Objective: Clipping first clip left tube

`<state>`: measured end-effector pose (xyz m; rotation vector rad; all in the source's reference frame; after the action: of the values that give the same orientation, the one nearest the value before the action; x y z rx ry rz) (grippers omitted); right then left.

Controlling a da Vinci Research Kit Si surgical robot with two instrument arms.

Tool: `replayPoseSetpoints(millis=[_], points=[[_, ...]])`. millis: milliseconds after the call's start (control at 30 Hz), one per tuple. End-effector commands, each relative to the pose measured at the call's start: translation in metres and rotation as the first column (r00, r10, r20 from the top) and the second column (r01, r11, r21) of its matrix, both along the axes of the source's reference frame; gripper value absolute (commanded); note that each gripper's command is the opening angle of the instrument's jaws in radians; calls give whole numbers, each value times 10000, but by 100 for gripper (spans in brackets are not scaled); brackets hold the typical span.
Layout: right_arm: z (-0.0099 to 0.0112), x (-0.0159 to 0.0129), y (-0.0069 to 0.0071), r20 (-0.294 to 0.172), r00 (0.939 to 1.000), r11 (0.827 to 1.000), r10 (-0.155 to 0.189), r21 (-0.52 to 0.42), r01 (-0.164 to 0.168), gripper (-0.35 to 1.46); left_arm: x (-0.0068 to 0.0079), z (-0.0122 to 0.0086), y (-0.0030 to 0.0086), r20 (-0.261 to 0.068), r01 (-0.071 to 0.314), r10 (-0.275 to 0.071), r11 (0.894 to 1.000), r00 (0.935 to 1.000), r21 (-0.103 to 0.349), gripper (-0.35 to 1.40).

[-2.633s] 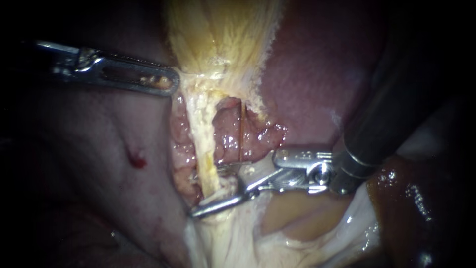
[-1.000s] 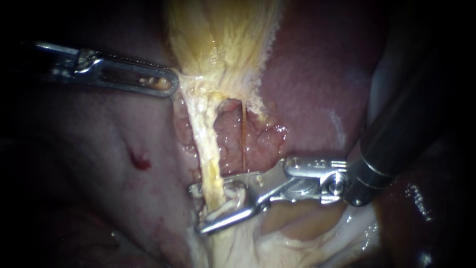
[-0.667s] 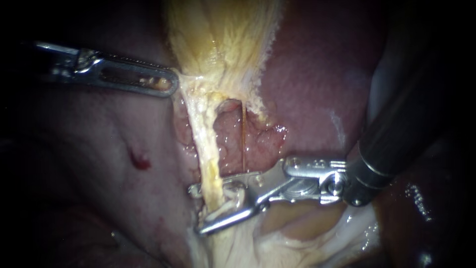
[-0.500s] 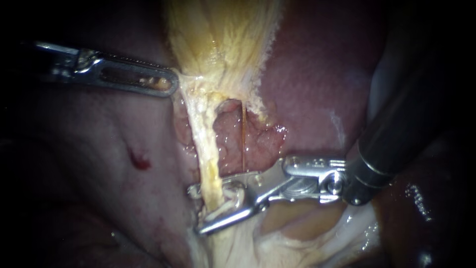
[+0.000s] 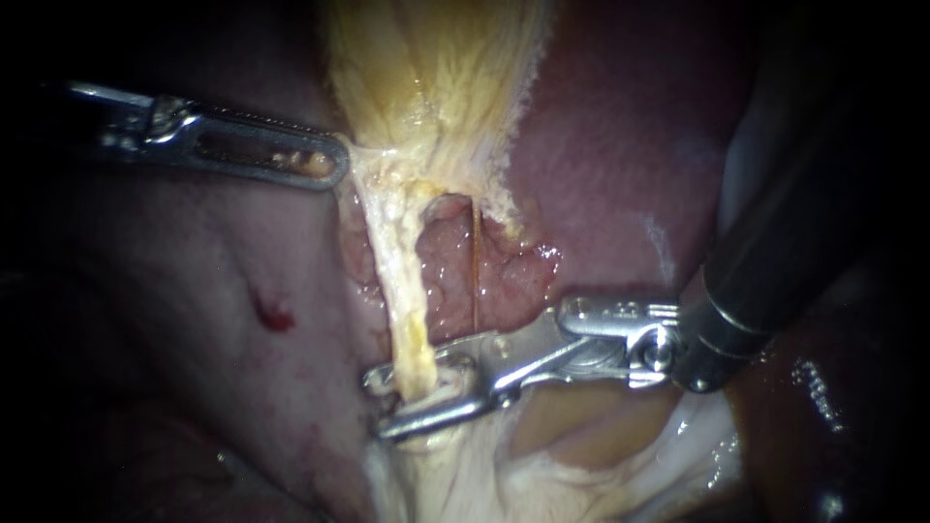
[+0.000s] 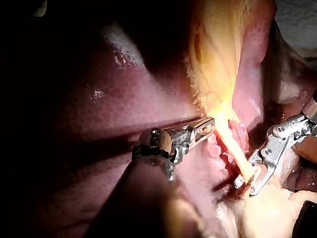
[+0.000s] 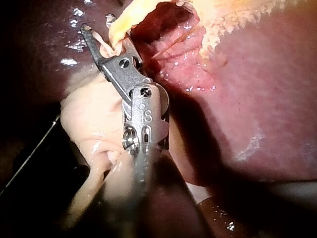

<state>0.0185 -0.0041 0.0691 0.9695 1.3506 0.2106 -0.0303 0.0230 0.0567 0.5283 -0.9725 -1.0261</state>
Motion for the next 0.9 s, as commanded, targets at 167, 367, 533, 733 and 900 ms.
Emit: replayPoseSetpoints(millis=[167, 367, 533, 733, 900], points=[[0, 0, 0, 43, 10000, 10000, -53, -24, 53, -9, 0, 0, 0, -3, 3, -3, 10000, 10000, 2, -35], [1, 0, 1, 161, 9998, 9999, -121, -82, 123, -35, 0, 0, 0, -3, 3, -3, 10000, 10000, 2, -35], [0, -2, 0, 405, 9990, 9999, -170, -4, 170, -35, 0, 0, 0, -3, 3, -3, 10000, 10000, 2, -35], [0, -3, 0, 459, 9988, 9998, -185, 37, 183, -35, 0, 0, 0, -3, 4, -4, 10000, 10000, 2, -35], [1, -3, 0, 458, 9988, 9998, -186, 35, 184, -35, 0, 0, 0, -4, 5, -5, 10000, 10000, 2, -35]])
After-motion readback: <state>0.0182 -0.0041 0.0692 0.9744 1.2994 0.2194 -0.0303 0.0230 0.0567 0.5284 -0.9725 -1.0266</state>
